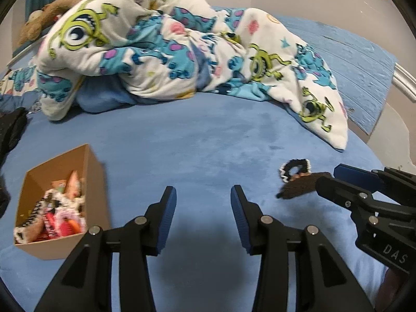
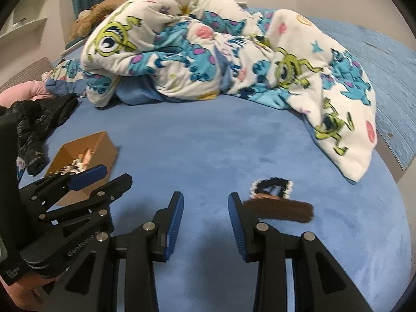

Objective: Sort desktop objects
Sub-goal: 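Move both open tools back toward the brown fuzzy stick and scrunchie, then close the right tool on the brown fuzzy stick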

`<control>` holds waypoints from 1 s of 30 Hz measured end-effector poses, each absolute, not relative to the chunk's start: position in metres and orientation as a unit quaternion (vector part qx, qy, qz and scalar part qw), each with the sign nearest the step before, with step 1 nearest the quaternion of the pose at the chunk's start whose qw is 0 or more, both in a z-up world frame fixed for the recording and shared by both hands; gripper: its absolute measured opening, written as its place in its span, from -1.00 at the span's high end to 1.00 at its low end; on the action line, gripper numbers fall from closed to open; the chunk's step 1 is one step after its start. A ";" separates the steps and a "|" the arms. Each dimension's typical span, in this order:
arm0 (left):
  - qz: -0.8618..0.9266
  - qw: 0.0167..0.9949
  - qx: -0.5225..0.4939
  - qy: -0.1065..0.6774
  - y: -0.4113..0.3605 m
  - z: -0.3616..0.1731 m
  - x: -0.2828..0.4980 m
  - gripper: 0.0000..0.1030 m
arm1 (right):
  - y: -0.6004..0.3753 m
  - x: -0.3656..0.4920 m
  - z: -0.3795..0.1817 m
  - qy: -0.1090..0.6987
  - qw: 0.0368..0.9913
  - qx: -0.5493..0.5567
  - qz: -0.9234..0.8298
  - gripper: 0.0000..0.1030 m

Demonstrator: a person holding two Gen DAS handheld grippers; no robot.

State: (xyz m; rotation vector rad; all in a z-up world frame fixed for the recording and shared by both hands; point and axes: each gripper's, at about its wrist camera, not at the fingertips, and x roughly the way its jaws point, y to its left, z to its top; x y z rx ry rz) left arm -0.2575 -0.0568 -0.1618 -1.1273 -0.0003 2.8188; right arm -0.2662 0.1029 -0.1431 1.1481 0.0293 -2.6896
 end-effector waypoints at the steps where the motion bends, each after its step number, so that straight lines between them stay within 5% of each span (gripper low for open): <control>1: 0.927 0.054 -0.371 0.002 -0.051 -0.164 -0.259 0.08 | 0.109 -0.267 -0.145 0.009 0.105 0.391 -0.914 0.30; 30: 0.915 0.090 -0.394 0.018 0.013 -0.213 -0.292 0.01 | 0.208 -0.333 -0.232 -0.069 0.045 0.451 -0.889 0.29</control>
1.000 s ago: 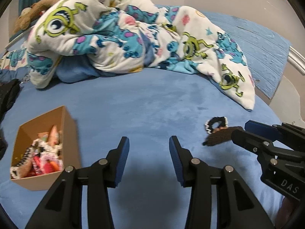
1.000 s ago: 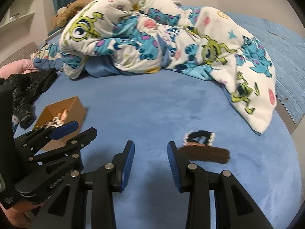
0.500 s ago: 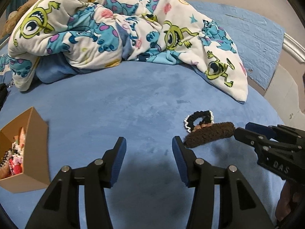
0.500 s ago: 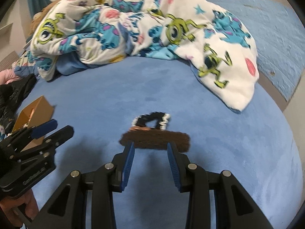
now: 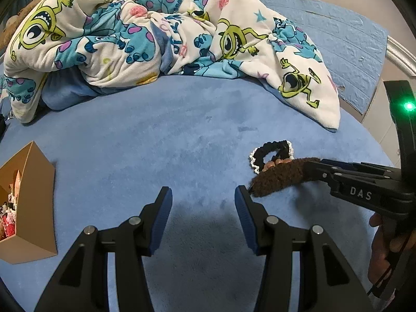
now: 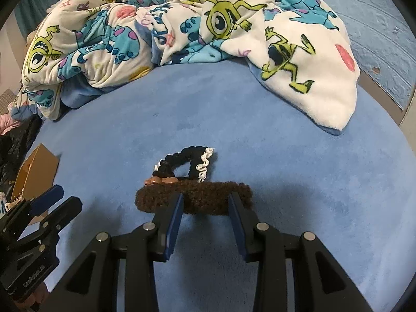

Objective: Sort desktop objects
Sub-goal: 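Close the right tool on the brown fuzzy stick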

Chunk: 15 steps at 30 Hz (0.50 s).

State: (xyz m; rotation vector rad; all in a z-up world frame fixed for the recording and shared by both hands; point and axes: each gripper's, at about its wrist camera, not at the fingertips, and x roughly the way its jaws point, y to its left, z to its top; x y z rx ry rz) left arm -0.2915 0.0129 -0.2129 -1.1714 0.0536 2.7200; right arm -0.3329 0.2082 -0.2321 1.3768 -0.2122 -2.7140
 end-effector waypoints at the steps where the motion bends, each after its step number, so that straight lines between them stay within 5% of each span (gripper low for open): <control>1: 0.914 0.090 -0.395 0.018 0.013 -0.212 -0.292 0.01 | 0.207 -0.335 -0.233 -0.063 0.042 0.451 -0.889 0.29; 7: 0.913 0.088 -0.397 0.018 0.011 -0.216 -0.292 0.01 | 0.195 -0.344 -0.236 -0.013 0.025 0.455 -0.890 0.40; 9: 0.914 0.088 -0.397 0.017 0.011 -0.216 -0.292 0.01 | 0.197 -0.344 -0.236 -0.011 0.019 0.455 -0.890 0.62; 10: 0.914 0.088 -0.397 0.017 0.011 -0.216 -0.292 0.01 | 0.199 -0.345 -0.238 -0.009 0.016 0.462 -0.887 0.92; 15: 0.914 0.088 -0.397 0.015 0.010 -0.215 -0.292 0.01 | 0.201 -0.343 -0.239 -0.001 0.024 0.464 -0.885 1.00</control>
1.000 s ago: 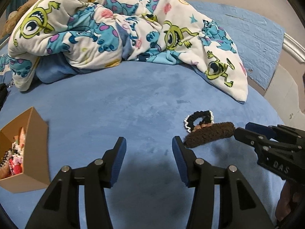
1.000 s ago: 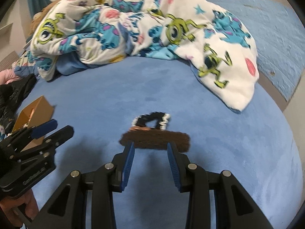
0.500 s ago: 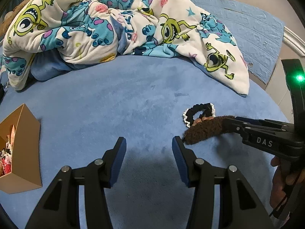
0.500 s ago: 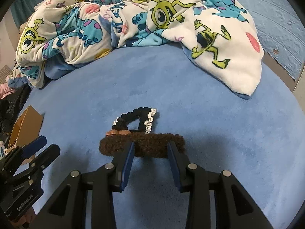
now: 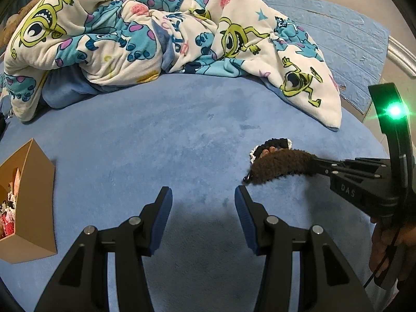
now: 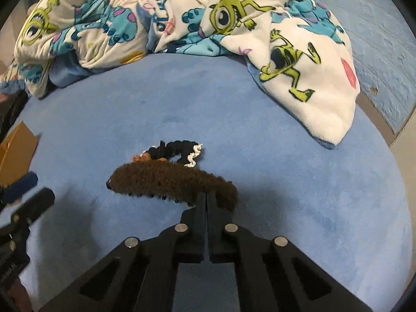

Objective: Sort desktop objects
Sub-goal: 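Close the right tool on the brown fuzzy stick, then lift the brown fuzzy stick with the right tool while the left tool approaches the black scrunchie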

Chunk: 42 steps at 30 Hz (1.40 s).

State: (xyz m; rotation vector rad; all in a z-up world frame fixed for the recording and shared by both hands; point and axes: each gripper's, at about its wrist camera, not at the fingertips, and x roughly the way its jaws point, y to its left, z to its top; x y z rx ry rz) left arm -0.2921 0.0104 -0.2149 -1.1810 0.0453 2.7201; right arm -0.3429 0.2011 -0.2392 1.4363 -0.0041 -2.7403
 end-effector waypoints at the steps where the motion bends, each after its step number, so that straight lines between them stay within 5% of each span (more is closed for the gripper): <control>1: 0.914 0.089 -0.396 0.015 0.010 -0.215 -0.292 0.01 | 0.203 -0.342 -0.238 -0.011 0.027 0.462 -0.887 1.00; 8: 0.915 0.086 -0.394 0.011 0.008 -0.211 -0.294 0.01 | 0.198 -0.326 -0.208 0.014 0.111 0.432 -0.895 1.00; 25: 0.918 0.095 -0.385 0.012 0.018 -0.198 -0.290 0.01 | 0.210 -0.268 -0.142 0.025 0.138 0.393 -0.909 1.00; 36: 0.914 0.106 -0.391 0.026 0.036 -0.205 -0.294 0.01 | 0.248 -0.306 -0.202 -0.005 0.083 0.454 -0.887 1.00; 39: 0.912 0.113 -0.392 0.029 0.040 -0.208 -0.295 0.01 | 0.253 -0.313 -0.209 -0.025 0.070 0.462 -0.884 0.89; 42: 0.911 0.123 -0.391 0.038 0.046 -0.211 -0.297 0.01 | 0.256 -0.306 -0.207 -0.037 0.057 0.451 -0.890 0.56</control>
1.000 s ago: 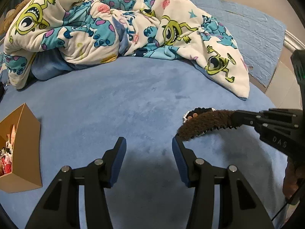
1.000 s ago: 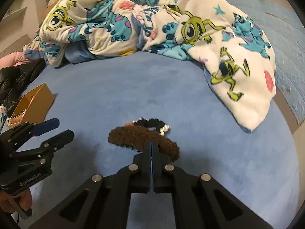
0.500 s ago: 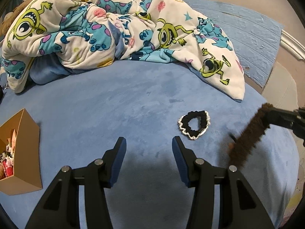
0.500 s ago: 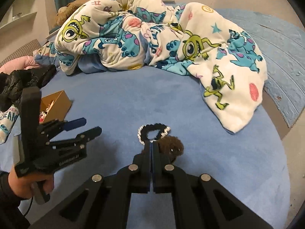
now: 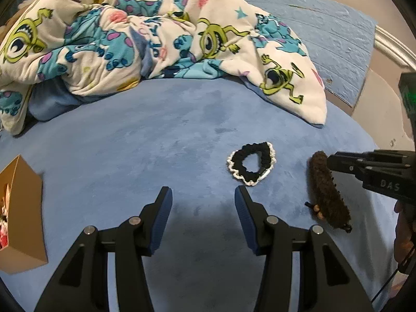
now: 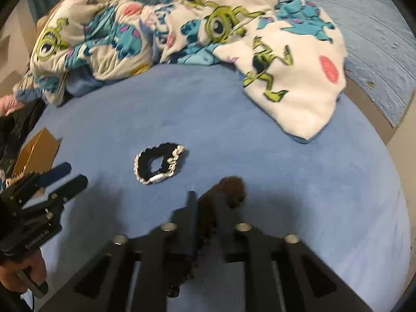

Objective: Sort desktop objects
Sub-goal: 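Lift the brown fuzzy stick with the right tool while the left tool approaches the black scrunchie, then grasp the black-and-white scrunchie with the left tool and lift it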

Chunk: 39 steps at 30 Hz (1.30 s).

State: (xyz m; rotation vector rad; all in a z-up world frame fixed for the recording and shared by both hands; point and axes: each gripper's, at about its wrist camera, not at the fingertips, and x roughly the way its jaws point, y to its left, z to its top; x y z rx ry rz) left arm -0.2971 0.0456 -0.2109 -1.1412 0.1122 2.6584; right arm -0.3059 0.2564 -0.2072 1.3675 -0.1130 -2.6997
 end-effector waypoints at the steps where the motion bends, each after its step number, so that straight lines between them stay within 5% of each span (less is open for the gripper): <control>1: 0.910 0.129 -0.392 0.042 0.048 -0.212 -0.299 0.01 | 0.258 -0.302 -0.207 -0.047 0.055 0.449 -0.890 0.51; 12: 0.885 0.232 -0.388 0.109 0.091 -0.224 -0.319 0.01 | 0.264 -0.276 -0.210 -0.083 0.041 0.447 -0.890 0.41; 31: 0.882 0.232 -0.391 0.128 0.108 -0.230 -0.337 0.01 | 0.247 -0.303 -0.248 -0.129 0.063 0.479 -0.866 0.33; 39: 0.878 0.231 -0.397 0.131 0.110 -0.236 -0.341 0.01 | 0.245 -0.302 -0.250 -0.151 0.093 0.474 -0.862 0.48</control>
